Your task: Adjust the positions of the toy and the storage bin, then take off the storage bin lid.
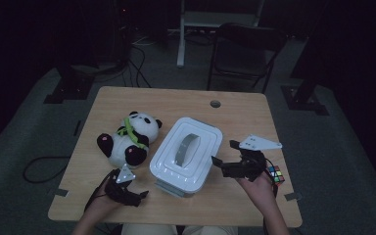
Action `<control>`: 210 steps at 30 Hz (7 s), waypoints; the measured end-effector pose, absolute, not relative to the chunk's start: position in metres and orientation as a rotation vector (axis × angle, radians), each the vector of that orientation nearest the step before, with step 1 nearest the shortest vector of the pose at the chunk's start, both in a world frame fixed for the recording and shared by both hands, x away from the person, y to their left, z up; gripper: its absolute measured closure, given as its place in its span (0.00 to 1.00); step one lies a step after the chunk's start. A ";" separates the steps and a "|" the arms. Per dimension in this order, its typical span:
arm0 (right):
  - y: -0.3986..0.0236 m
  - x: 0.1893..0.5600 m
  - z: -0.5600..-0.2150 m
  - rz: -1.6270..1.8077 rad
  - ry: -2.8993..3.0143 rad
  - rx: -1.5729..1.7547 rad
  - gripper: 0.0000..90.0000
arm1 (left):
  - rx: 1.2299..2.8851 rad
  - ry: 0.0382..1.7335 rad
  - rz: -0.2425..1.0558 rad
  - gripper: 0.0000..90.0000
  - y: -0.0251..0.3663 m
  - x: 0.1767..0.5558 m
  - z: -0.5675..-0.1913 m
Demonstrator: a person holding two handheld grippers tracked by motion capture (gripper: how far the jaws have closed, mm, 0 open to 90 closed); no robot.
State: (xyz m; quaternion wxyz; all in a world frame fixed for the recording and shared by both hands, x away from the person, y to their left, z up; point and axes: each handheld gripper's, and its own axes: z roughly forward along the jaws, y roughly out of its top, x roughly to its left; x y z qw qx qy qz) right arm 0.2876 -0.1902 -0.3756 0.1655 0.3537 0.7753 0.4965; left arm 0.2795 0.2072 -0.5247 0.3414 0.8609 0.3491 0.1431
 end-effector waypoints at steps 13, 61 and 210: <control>-0.127 0.298 -0.383 1.473 2.351 0.923 0.15 | 2.238 0.907 0.370 0.03 0.208 0.280 -0.525; -0.083 0.297 -0.408 1.353 2.401 0.895 0.69 | 2.238 0.907 0.369 0.03 0.208 0.279 -0.525; -0.241 0.458 -0.499 1.236 1.998 1.811 0.60 | 2.245 0.903 0.373 0.03 0.208 0.277 -0.525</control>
